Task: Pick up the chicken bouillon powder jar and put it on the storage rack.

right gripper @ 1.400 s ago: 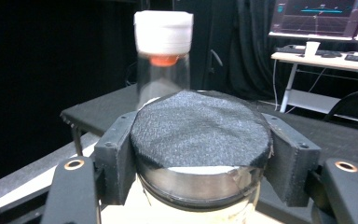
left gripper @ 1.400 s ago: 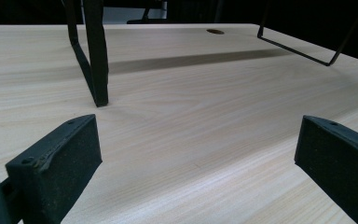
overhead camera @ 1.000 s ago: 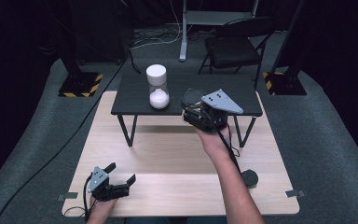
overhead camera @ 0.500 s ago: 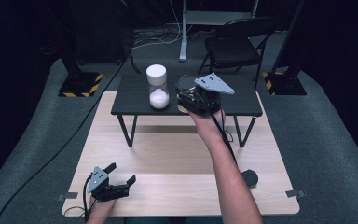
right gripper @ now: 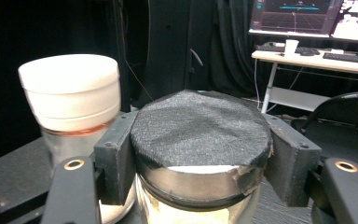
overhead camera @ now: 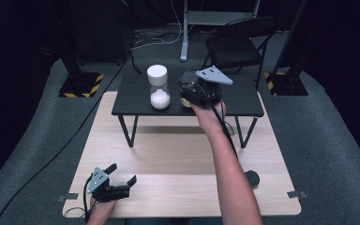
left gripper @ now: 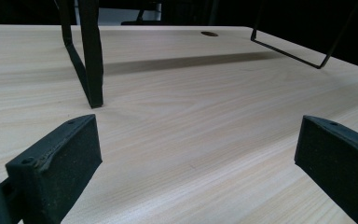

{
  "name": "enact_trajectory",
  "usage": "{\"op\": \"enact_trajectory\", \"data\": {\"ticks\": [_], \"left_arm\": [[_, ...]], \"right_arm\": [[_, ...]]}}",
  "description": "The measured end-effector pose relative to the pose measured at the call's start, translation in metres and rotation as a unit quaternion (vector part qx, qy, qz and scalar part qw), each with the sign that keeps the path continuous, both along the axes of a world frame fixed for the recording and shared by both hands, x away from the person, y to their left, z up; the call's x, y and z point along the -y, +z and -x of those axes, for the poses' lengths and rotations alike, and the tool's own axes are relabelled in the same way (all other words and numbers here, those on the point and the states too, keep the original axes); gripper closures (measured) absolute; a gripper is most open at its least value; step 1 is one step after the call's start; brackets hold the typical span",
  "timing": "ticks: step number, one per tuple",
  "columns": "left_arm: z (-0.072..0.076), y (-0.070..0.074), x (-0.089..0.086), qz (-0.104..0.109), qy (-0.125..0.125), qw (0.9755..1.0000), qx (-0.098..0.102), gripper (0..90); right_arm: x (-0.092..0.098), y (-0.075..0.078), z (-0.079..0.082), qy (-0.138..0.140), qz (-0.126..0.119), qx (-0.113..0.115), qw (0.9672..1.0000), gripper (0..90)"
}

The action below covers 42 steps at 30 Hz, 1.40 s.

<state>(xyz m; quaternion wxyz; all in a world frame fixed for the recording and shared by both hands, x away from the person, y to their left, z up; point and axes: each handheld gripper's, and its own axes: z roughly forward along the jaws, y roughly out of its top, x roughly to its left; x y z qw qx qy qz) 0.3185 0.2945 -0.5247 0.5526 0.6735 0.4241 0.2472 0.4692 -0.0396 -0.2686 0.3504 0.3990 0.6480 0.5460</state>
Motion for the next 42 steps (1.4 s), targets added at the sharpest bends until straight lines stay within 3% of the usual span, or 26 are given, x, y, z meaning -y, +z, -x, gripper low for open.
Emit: {"op": "enact_trajectory", "data": {"ticks": [16,26,37,41,42], "left_arm": [[0.0,0.0,-0.002,0.007,0.001,1.0,-0.001,0.1],[0.0,0.0,-0.003,0.011,0.001,0.9999,0.0,0.1],[0.0,0.0,-0.003,0.014,0.001,0.9999,0.0,0.1],[0.0,0.0,-0.004,0.017,0.0,0.9999,0.0,0.1],[0.0,0.0,-0.004,0.018,0.001,0.9998,0.0,0.1]], "right_arm": [[-0.006,-0.015,-0.011,-0.021,0.023,-0.019,0.9993,34.1],[-0.003,-0.016,-0.015,-0.021,0.008,-0.028,0.9994,33.9],[-0.002,-0.016,-0.016,-0.018,0.007,-0.029,0.9994,33.4],[-0.002,-0.016,-0.016,-0.013,0.004,-0.029,0.9995,29.0],[-0.002,-0.016,-0.017,-0.014,0.003,-0.028,0.9995,24.4]]}}
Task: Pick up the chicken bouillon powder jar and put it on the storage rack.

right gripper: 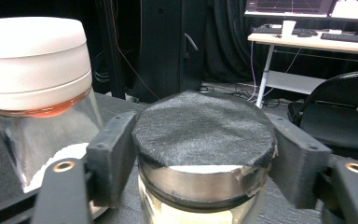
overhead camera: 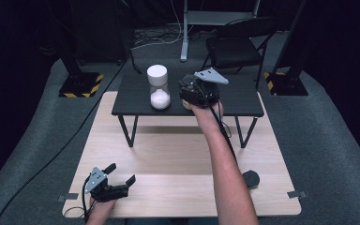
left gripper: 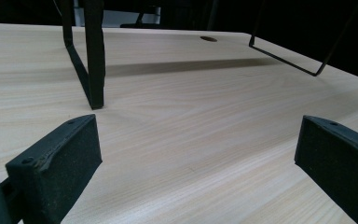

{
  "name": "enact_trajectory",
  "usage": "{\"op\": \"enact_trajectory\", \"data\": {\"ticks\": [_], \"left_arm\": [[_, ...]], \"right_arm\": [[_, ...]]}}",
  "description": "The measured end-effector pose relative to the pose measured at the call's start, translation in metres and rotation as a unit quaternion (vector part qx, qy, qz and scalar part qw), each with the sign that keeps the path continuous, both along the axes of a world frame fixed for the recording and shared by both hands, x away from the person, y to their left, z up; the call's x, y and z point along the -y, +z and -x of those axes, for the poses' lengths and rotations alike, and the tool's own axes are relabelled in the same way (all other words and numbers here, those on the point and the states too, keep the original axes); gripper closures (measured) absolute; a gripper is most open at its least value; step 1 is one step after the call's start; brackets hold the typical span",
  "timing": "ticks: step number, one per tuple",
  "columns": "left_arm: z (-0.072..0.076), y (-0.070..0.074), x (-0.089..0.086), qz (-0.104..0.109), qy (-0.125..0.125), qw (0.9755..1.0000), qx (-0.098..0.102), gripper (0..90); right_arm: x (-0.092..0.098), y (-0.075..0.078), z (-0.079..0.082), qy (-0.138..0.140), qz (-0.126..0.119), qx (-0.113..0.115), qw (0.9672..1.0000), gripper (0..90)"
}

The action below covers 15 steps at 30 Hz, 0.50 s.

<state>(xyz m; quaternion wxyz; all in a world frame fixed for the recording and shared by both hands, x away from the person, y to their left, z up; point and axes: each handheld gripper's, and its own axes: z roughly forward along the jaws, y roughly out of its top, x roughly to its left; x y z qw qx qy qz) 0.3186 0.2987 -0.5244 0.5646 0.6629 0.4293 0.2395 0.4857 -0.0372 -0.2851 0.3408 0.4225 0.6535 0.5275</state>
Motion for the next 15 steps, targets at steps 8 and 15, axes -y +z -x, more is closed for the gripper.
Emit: {"op": "enact_trajectory", "data": {"ticks": [8,15], "left_arm": [[0.0,0.0,0.0,0.0,-0.001,1.0,0.0,0.1],[-0.001,0.0,0.001,-0.003,-0.001,1.0,-0.001,0.0]], "right_arm": [[0.004,0.001,0.006,-0.001,-0.025,0.009,0.9996,0.0],[0.01,0.001,0.021,0.002,-0.043,0.003,0.9991,0.0]]}}
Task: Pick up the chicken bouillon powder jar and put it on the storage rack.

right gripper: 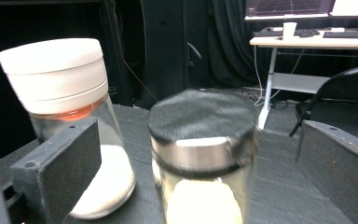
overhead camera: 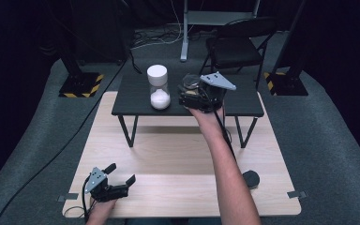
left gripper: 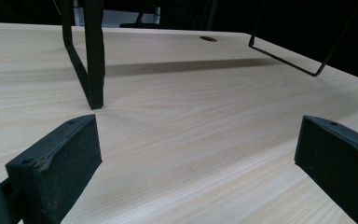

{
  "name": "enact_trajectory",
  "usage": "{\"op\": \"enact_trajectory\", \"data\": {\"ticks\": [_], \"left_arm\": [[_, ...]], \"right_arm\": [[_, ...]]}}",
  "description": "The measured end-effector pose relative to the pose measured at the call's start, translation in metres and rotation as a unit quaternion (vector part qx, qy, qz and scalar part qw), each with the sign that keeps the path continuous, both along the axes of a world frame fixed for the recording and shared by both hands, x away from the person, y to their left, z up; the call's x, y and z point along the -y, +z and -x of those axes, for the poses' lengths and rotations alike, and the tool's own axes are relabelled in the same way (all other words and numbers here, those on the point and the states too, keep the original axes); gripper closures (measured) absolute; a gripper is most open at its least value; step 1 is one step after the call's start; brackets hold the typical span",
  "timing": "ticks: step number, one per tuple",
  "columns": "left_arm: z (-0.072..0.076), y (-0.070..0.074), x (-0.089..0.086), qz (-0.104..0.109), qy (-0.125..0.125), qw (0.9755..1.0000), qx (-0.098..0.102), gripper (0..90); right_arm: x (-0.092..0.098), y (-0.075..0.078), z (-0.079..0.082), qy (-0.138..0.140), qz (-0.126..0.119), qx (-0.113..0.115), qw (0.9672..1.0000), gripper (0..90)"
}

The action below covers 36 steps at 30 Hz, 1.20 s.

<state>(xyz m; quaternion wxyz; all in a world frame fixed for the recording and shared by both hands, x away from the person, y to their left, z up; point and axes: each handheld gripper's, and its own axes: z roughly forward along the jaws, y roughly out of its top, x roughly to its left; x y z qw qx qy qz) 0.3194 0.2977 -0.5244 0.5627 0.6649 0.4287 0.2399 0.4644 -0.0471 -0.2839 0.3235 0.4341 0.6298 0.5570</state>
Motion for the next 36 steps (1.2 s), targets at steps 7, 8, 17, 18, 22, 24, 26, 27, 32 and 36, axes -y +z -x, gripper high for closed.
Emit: {"op": "enact_trajectory", "data": {"ticks": [7,8,17,18,22,24,26,27,32,36], "left_arm": [[0.001,0.0,0.001,-0.007,0.001,1.0,0.0,0.0],[0.001,0.0,0.001,-0.006,0.002,1.0,0.0,0.1],[0.0,0.0,0.002,-0.011,0.002,0.9999,-0.001,0.1],[0.0,0.0,0.002,-0.011,0.002,0.9999,-0.001,0.1],[0.0,0.0,0.003,-0.014,0.001,0.9999,-0.001,0.1],[0.0,0.0,0.003,-0.016,0.001,0.9999,-0.001,0.1],[0.0,0.0,0.003,-0.016,0.001,0.9999,-0.002,0.1],[0.0,0.0,0.003,-0.017,0.001,0.9999,-0.001,0.1],[0.001,0.0,0.005,-0.024,0.0,0.9997,0.001,0.1],[0.001,0.0,0.006,-0.025,0.001,0.9997,0.0,0.1]], "right_arm": [[0.012,0.007,0.028,0.006,-0.006,0.001,1.0,0.0],[0.014,0.008,0.032,0.009,-0.008,0.003,0.9999,0.0],[0.036,0.013,0.065,0.02,-0.014,0.006,0.9997,0.0],[0.039,0.012,0.069,0.021,-0.012,0.006,0.9997,0.0],[0.053,0.007,0.079,0.024,-0.005,0.003,0.9997,0.0],[0.061,0.002,0.083,0.027,-0.004,-0.001,0.9996,0.0],[0.069,-0.003,0.087,0.029,-0.003,-0.003,0.9996,0.0],[0.073,-0.006,0.089,0.031,-0.004,-0.005,0.9995,0.0],[0.095,-0.021,0.101,0.031,-0.005,-0.007,0.9995,0.1],[0.114,-0.034,0.113,0.019,-0.004,0.0,0.9998,0.0]]}}
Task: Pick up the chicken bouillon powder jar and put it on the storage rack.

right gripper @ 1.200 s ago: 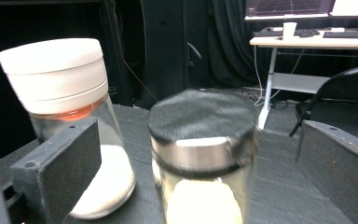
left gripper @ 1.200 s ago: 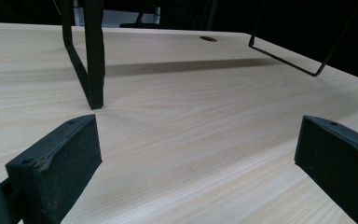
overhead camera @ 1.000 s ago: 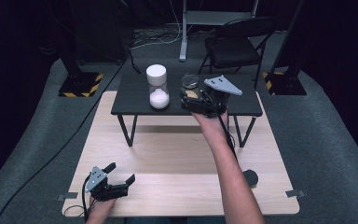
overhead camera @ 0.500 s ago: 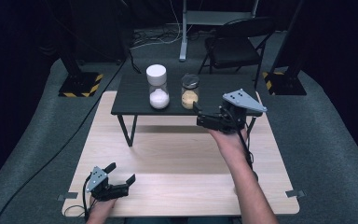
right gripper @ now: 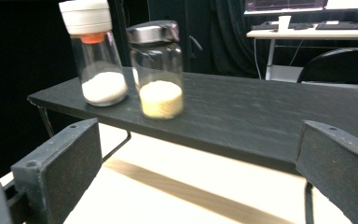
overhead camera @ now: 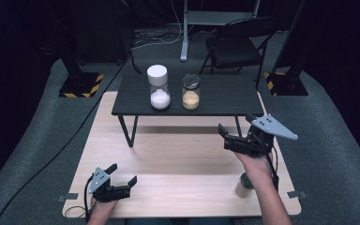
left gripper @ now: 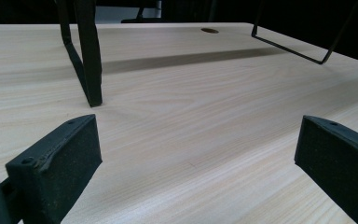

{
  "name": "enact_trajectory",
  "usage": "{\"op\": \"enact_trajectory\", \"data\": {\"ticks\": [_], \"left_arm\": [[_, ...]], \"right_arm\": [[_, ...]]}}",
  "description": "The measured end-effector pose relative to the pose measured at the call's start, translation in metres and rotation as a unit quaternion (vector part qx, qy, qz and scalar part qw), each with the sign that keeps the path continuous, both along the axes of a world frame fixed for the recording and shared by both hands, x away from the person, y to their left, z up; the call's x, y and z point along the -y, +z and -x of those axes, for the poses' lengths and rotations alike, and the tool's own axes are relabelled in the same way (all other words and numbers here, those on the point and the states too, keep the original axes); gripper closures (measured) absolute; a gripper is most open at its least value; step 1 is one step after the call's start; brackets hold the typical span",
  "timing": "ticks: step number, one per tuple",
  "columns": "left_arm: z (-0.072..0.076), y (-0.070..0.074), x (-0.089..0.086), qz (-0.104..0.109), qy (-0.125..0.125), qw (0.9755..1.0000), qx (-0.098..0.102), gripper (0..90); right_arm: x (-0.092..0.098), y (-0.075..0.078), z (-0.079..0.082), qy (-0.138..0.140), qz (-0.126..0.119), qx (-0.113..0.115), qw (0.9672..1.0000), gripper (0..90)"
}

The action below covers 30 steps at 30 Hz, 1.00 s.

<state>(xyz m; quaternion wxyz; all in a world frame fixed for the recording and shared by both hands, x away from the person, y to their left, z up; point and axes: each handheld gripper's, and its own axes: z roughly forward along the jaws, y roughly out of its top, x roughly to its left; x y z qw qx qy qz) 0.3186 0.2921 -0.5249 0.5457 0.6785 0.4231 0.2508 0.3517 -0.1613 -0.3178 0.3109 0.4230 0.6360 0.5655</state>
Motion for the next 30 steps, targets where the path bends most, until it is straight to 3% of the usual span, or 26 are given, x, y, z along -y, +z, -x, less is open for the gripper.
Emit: {"op": "enact_trajectory", "data": {"ticks": [8,11,19,30], "left_arm": [[0.0,0.0,0.001,-0.007,-0.001,1.0,0.0,0.1],[0.0,0.0,0.001,-0.006,-0.001,1.0,0.0,0.1],[0.0,0.0,0.001,0.0,0.001,1.0,0.001,0.1],[0.0,0.0,0.002,-0.002,0.004,1.0,0.0,0.1]], "right_arm": [[0.042,-0.027,0.023,-0.012,-0.005,0.012,0.9998,0.0],[0.053,-0.04,0.031,-0.011,0.008,0.019,0.9997,0.1],[0.078,-0.076,0.048,-0.017,0.014,0.027,0.9994,0.1],[0.107,-0.108,0.061,-0.045,0.015,0.027,0.9985,0.3]]}}
